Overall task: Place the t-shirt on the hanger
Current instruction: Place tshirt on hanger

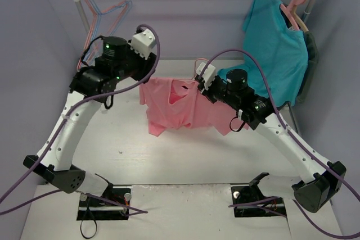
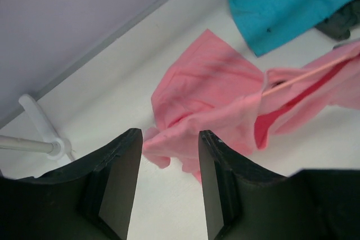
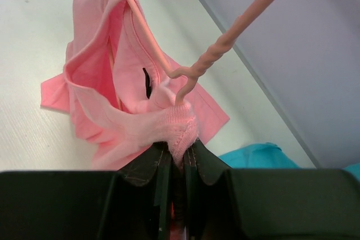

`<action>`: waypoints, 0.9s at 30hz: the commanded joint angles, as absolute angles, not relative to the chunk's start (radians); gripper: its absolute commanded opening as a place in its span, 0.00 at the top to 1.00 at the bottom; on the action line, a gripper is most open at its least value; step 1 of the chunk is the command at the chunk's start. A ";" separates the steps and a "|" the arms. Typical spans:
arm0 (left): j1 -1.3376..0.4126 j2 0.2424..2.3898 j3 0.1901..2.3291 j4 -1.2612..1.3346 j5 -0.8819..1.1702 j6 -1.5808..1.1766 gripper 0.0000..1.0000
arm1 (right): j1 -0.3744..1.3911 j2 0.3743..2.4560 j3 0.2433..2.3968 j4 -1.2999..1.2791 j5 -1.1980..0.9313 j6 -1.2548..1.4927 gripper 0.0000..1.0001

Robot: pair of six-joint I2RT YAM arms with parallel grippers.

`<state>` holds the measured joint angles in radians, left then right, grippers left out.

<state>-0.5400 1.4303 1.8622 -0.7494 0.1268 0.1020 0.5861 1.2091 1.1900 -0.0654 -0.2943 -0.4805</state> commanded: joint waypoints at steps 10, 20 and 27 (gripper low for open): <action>-0.426 1.519 1.934 -1.043 0.678 0.394 0.56 | 0.561 1.189 1.229 0.003 -0.420 -0.511 1.00; -0.422 1.552 1.907 -1.016 0.666 0.425 0.56 | 0.558 1.206 1.253 -0.061 -0.471 -0.522 1.00; -0.422 1.536 1.852 -0.956 0.684 0.442 0.56 | 0.558 1.213 1.261 -0.067 -0.494 -0.520 1.00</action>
